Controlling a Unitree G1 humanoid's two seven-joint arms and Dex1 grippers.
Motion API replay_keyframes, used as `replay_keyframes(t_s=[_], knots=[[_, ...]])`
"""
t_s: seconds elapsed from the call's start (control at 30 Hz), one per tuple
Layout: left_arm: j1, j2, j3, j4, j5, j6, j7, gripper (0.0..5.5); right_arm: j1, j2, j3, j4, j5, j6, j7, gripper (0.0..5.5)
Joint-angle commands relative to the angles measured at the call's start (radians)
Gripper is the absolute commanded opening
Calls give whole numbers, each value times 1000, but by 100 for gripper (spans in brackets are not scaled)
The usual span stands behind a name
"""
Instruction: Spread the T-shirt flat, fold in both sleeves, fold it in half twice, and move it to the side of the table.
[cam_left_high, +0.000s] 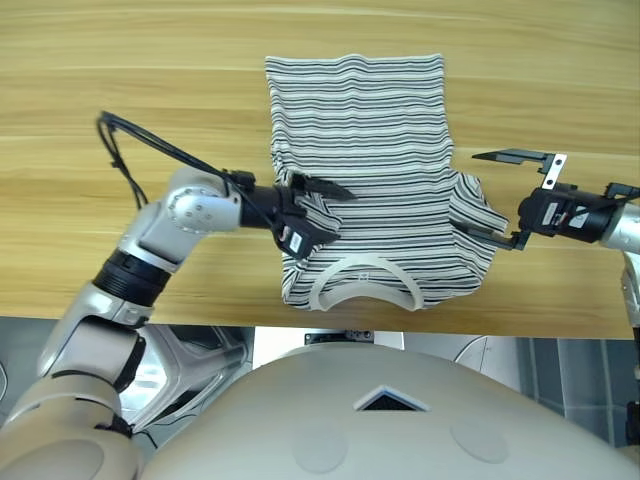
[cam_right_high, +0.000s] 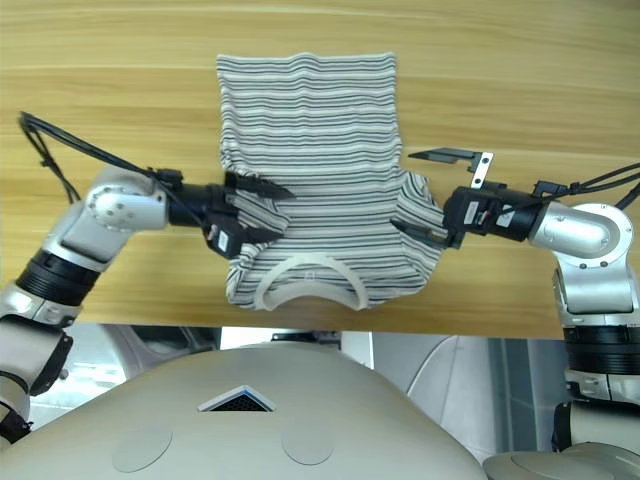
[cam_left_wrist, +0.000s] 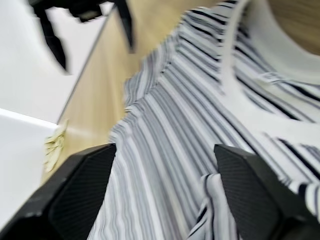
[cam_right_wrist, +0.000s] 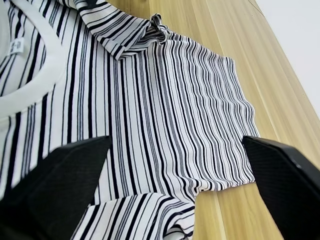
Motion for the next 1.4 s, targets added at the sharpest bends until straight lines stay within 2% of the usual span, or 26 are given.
replay_keyframes(t_s=[0.03, 0.17, 0.27, 0.43, 0.53, 0.7, 0.93, 1.1, 1.4], knots=[[19, 48, 95, -87, -153, 48, -16, 425, -17, -1, -7, 2, 4, -3, -3, 487], [66, 99, 189, -102, -254, 65, -26, 499, -29, -1, -11, 10, 1, 0, -8, 487], [92, 148, 233, -5, -168, 26, -17, 537, -28, -44, -79, 72, -64, -16, -59, 487], [104, 125, 229, 38, -105, 3, 9, 537, 68, -132, -236, 138, -145, -72, -111, 487], [109, 109, 226, 58, -72, -6, 28, 537, 163, -147, -268, 122, -186, -100, -113, 487], [114, 97, 223, 69, -51, -14, 42, 537, 237, -110, -207, 111, -256, -132, -138, 487], [114, 96, 217, 74, -40, -23, 43, 537, 199, -61, -94, 223, -294, -155, -181, 487], [117, 96, 215, 63, -44, -19, 40, 537, 156, -71, -72, 355, -288, -179, -204, 487], [118, 87, 214, 60, -32, -18, 48, 537, 111, -85, -39, 444, -300, -209, -242, 487]])
